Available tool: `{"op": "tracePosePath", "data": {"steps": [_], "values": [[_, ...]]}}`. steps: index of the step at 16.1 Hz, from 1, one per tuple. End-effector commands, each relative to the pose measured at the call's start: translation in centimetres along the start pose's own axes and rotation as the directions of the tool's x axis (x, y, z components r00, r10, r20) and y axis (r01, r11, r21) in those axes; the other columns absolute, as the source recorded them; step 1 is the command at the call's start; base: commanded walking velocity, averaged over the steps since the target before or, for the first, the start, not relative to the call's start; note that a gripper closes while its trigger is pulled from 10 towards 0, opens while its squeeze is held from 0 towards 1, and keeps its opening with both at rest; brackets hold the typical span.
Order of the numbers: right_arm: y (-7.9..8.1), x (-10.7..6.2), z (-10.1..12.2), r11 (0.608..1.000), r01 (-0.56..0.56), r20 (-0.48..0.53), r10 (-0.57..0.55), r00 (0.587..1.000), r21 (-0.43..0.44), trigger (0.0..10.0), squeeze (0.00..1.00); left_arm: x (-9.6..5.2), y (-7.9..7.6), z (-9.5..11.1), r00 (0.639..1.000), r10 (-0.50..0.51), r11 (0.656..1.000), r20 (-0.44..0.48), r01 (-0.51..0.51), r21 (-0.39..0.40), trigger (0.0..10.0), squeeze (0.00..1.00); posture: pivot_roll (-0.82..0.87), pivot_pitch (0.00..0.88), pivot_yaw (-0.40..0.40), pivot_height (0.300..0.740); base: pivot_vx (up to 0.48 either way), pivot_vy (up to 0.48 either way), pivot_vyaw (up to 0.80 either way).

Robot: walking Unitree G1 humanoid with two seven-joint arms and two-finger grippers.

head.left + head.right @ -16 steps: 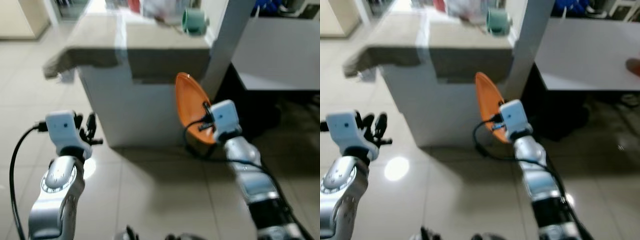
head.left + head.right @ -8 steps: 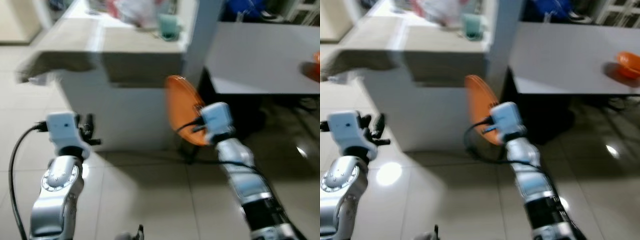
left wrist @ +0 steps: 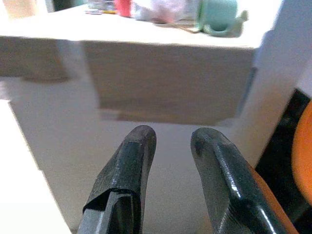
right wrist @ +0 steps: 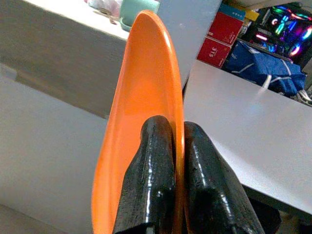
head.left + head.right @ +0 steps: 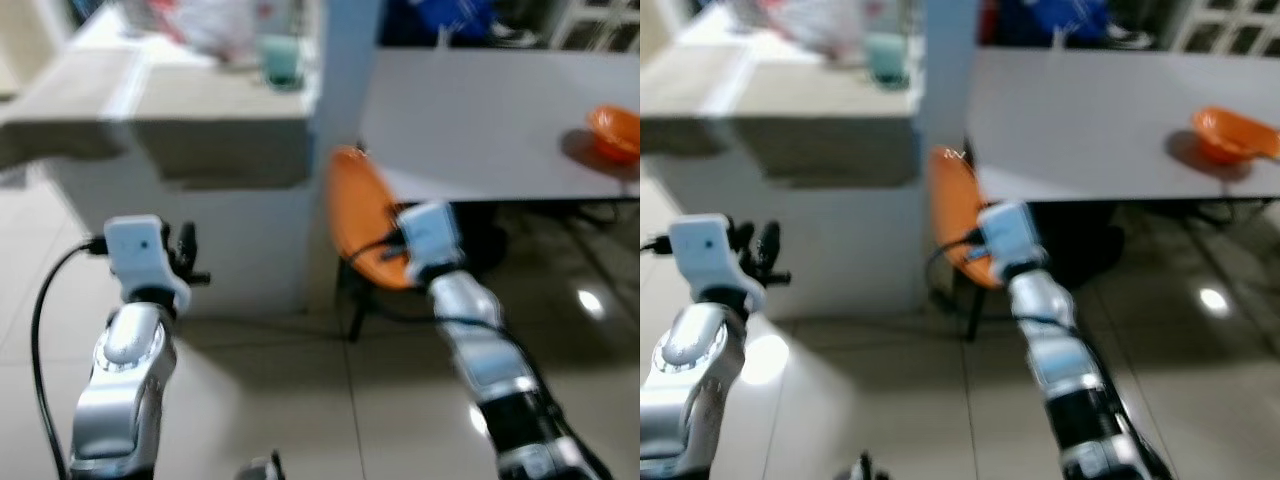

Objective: Setting the table

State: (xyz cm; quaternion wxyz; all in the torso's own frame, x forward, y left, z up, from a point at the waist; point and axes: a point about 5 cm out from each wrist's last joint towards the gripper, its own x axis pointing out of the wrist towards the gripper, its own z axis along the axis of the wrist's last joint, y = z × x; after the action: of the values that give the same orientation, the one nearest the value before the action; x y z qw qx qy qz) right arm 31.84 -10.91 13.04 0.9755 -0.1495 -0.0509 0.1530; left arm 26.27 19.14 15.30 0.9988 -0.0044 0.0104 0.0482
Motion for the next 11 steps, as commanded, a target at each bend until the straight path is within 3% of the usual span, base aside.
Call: {"op": "tracePosePath", "data": {"steps": [1, 3, 11], "values": [[-1.45, -0.05, 0.53, 0.999, 0.049, 0.034, -0.048, 0.998, -0.020, 10.0, 0.00, 0.09, -0.67, 0.12, 0.999, -0.031, 0.999, 0.006, 0.031, 0.010, 10.0, 0.00, -0.04, 0.045, 0.002, 0.740, 0.277, -0.386, 0.00], [-1.35, -0.08, 0.33, 0.999, 0.046, 0.030, -0.045, 0.999, -0.019, 10.0, 0.00, 0.20, -0.65, 0.16, 0.999, -0.040, 0.999, 0.010, 0.040, 0.027, 10.0, 0.00, -0.04, 0.038, 0.004, 0.740, 0.259, -0.399, 0.00], [-0.99, -0.02, 0.00, 0.999, 0.029, 0.022, -0.029, 0.999, -0.013, 10.0, 0.00, 0.42, -0.79, 0.35, 0.999, -0.049, 0.998, 0.023, 0.048, 0.048, 10.0, 0.00, -0.04, 0.025, 0.002, 0.740, 0.000, -0.435, 0.00]]}}
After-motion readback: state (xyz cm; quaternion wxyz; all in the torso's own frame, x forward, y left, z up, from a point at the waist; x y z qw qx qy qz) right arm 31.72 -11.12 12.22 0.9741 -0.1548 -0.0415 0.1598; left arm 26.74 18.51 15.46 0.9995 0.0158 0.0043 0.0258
